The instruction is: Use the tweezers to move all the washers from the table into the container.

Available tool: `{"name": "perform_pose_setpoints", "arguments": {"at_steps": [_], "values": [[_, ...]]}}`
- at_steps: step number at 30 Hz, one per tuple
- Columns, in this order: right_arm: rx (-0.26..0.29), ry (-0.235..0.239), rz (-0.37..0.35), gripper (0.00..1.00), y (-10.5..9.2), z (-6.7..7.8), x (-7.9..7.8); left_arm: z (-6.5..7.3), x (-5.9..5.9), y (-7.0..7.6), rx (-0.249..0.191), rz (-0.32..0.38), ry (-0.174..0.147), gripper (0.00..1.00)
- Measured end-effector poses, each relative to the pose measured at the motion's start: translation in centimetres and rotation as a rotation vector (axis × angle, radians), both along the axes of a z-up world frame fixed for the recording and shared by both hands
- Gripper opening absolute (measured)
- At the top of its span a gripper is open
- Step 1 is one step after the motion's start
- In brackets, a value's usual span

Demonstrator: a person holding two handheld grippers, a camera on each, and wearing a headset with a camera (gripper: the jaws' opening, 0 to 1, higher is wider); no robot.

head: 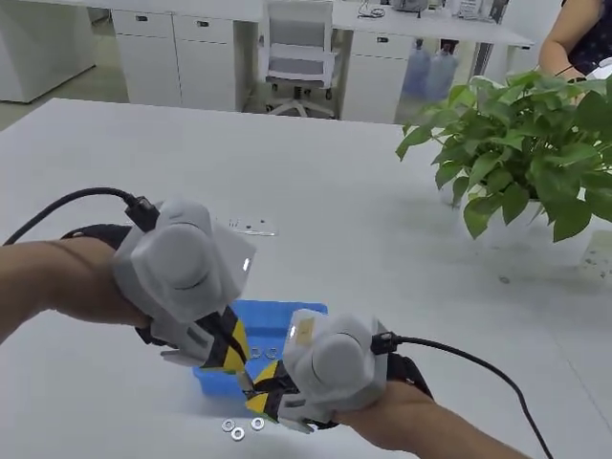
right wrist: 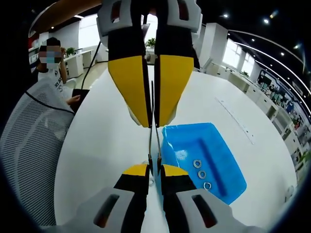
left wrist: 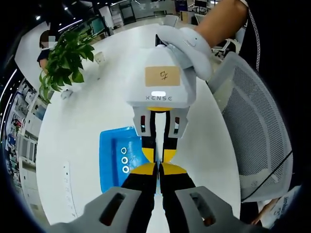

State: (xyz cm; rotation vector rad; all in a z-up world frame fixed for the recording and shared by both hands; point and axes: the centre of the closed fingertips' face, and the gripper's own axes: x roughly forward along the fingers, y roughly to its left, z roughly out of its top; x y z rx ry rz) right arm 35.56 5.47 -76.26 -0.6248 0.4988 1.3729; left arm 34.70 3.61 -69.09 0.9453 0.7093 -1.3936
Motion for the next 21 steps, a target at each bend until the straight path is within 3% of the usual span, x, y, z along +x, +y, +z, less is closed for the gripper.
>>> {"name": "perform_pose_setpoints", "arguments": {"at_steps": [21], "values": [[-0.013, 0.057, -0.004, 0.11, -0.2, -2.5, -0.9, -2.2, -0.7, -0.4, 0.005, -0.010, 0.047, 0.06]]}}
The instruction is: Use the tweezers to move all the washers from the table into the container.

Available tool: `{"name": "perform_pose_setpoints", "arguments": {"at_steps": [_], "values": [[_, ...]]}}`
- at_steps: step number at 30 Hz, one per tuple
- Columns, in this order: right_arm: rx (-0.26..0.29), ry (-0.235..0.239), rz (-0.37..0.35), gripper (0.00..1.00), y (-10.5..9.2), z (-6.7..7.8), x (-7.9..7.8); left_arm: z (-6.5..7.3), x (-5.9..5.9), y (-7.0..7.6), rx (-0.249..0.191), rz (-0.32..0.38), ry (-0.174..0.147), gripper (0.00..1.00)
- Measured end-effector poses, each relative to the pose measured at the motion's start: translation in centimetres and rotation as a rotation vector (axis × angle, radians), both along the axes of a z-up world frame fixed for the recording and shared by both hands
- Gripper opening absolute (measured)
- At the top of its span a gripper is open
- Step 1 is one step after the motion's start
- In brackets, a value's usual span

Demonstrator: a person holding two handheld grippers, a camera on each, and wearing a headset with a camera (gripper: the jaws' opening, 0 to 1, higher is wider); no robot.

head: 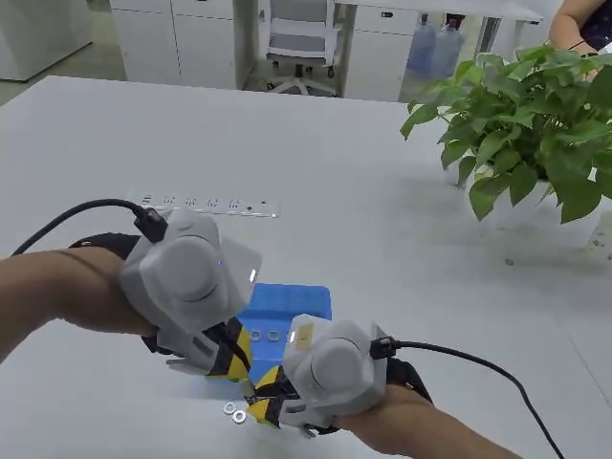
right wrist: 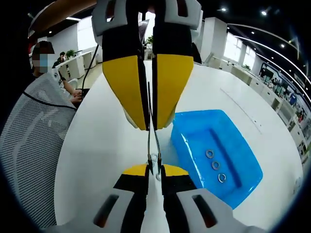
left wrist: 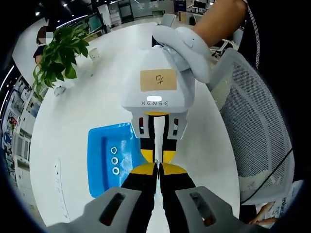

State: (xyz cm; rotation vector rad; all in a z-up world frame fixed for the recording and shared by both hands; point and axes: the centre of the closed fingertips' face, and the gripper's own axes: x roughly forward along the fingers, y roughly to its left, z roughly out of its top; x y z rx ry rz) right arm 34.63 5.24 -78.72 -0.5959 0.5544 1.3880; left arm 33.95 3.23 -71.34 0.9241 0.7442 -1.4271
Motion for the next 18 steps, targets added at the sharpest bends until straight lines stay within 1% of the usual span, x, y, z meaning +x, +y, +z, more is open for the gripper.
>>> {"name": "perform_pose_setpoints", "arguments": {"at_steps": [18], "values": [[-0.008, 0.015, -0.011, 0.11, -0.22, -0.87, 0.20, -0.80, 0.44, -0.38, 0.003, -0.007, 0.012, 0.06]]}}
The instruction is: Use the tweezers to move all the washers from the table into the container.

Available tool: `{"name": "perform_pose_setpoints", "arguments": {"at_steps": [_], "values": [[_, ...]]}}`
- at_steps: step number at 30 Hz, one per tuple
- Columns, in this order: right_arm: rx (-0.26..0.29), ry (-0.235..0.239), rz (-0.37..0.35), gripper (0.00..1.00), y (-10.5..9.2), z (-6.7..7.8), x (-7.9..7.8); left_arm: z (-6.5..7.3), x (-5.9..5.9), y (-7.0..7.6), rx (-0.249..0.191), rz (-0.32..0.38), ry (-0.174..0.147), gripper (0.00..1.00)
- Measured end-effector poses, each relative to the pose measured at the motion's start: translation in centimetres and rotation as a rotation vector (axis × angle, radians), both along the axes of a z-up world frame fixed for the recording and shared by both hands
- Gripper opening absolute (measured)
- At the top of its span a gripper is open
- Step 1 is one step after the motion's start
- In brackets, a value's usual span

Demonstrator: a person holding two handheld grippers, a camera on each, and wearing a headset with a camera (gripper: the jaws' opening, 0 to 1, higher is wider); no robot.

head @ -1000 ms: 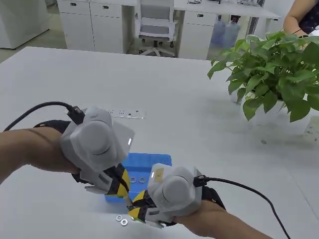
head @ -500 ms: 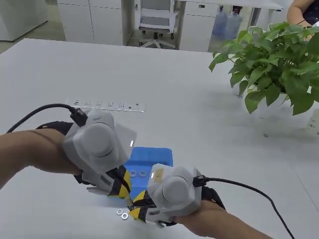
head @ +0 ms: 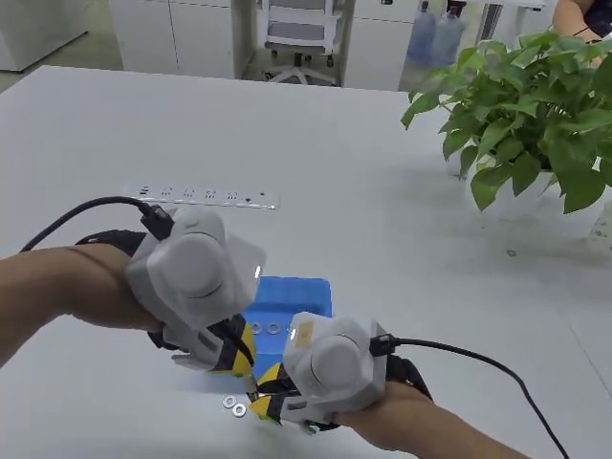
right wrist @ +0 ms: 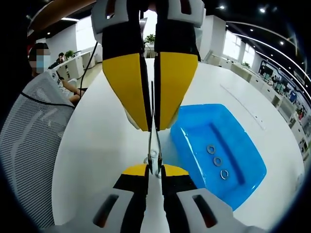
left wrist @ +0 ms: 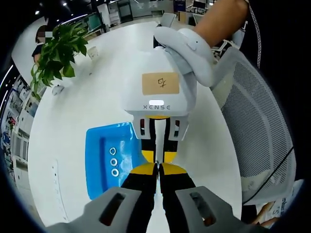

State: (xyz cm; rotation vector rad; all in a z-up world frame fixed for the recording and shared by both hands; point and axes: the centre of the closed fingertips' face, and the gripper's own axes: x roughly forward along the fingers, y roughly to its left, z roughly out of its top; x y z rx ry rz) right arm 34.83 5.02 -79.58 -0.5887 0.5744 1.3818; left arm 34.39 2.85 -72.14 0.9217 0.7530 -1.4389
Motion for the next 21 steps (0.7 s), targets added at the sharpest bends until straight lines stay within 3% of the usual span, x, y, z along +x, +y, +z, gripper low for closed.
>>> {"name": "perform_pose_setpoints", "arguments": {"at_steps": [21], "values": [[0.011, 0.002, -0.004, 0.12, 0.17, -0.06, 0.30, -0.11, 0.32, -0.17, -0.007, -0.001, -0.001, 0.06]]}}
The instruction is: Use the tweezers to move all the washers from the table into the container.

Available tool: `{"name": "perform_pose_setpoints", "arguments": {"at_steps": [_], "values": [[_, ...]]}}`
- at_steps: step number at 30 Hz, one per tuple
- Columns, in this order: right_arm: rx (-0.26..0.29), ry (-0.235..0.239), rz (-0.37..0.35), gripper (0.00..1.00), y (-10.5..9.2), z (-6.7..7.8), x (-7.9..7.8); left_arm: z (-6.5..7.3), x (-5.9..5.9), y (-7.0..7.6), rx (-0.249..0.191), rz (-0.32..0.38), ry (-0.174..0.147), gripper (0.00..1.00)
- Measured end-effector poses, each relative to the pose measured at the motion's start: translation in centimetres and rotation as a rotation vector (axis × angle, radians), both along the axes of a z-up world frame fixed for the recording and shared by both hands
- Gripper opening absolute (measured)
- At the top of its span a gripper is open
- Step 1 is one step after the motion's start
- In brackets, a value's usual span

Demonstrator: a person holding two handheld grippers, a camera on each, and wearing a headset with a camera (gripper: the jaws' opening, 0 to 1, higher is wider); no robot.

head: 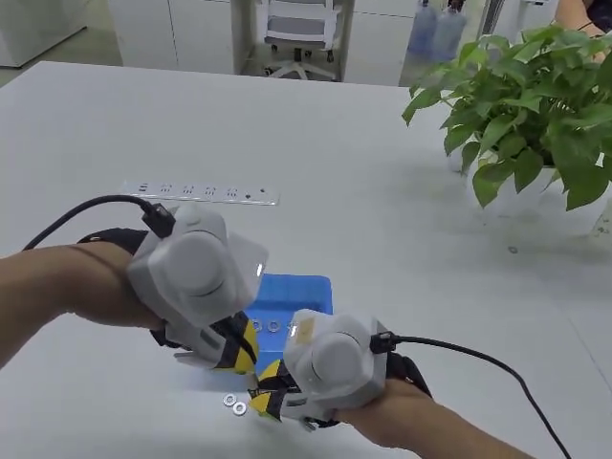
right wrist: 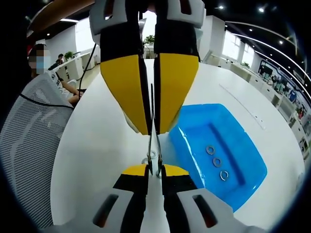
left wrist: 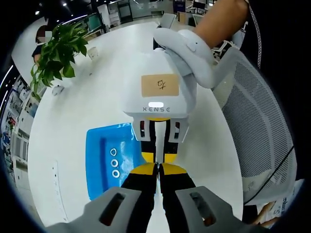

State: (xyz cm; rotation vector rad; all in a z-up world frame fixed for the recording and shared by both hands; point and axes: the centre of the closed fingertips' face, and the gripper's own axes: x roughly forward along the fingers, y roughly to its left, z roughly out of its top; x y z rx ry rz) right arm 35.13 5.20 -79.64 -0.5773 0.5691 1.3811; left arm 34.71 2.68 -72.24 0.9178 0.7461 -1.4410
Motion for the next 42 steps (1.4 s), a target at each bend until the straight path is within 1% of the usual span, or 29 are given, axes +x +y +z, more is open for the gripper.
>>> {"name": "perform_pose_setpoints", "arguments": {"at_steps": [9, 10, 11, 13, 15, 17, 24, 29, 35, 42], "values": [[-0.001, 0.001, -0.003, 0.12, 0.03, -0.17, 0.18, -0.06, 0.21, 0.12, 0.001, 0.002, -0.004, 0.06], [0.000, 0.000, -0.004, 0.12, 0.03, -0.14, 0.20, -0.02, 0.30, 0.08, 0.000, -0.002, -0.012, 0.06], [0.003, 0.000, -0.005, 0.12, 0.06, -0.09, 0.25, 0.13, 0.31, -0.04, -0.007, 0.001, -0.013, 0.06], [0.005, 0.000, -0.007, 0.12, 0.07, -0.04, 0.33, 0.15, 0.14, -0.11, -0.010, 0.003, -0.001, 0.06], [0.006, -0.001, -0.005, 0.12, 0.11, -0.03, 0.35, -0.09, 0.30, 0.04, 0.002, -0.003, -0.010, 0.06], [0.005, -0.002, -0.005, 0.12, 0.12, -0.05, 0.35, -0.25, 0.20, 0.06, 0.003, -0.002, -0.002, 0.06], [0.003, 0.002, -0.009, 0.12, 0.16, -0.11, 0.26, -0.21, 0.14, 0.13, 0.001, 0.002, 0.002, 0.06], [0.008, 0.016, -0.035, 0.11, 0.15, -0.04, 0.31, -0.20, 0.28, 0.05, -0.002, -0.002, -0.003, 0.06], [0.010, 0.025, -0.048, 0.11, 0.05, -0.08, 0.33, -0.19, 0.48, -0.30, -0.008, -0.007, 0.000, 0.06], [0.012, 0.026, -0.068, 0.09, 0.00, -0.13, 0.34, -0.24, 0.58, -0.44, -0.008, -0.010, 0.010, 0.06]]}}
